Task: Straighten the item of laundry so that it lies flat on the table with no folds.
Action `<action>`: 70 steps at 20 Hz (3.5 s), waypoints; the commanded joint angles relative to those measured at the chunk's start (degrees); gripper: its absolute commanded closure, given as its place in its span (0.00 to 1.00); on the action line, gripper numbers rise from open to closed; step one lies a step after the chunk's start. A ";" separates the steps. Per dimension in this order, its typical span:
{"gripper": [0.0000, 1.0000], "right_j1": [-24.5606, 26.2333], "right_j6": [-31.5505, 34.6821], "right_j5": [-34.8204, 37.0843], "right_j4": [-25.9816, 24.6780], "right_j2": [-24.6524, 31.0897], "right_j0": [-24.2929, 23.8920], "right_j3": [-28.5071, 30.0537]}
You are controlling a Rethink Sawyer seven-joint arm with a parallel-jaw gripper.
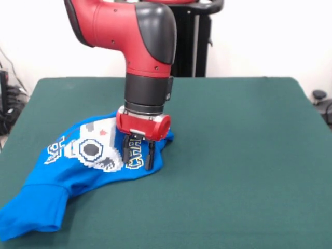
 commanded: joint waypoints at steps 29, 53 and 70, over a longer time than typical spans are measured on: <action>1.00 -15.87 21.01 18.13 24.70 -2.68 24.87 7.85; 1.00 -7.73 32.66 12.75 47.36 -0.14 37.98 6.23; 0.00 -6.50 33.45 29.65 44.48 -25.75 47.63 -1.13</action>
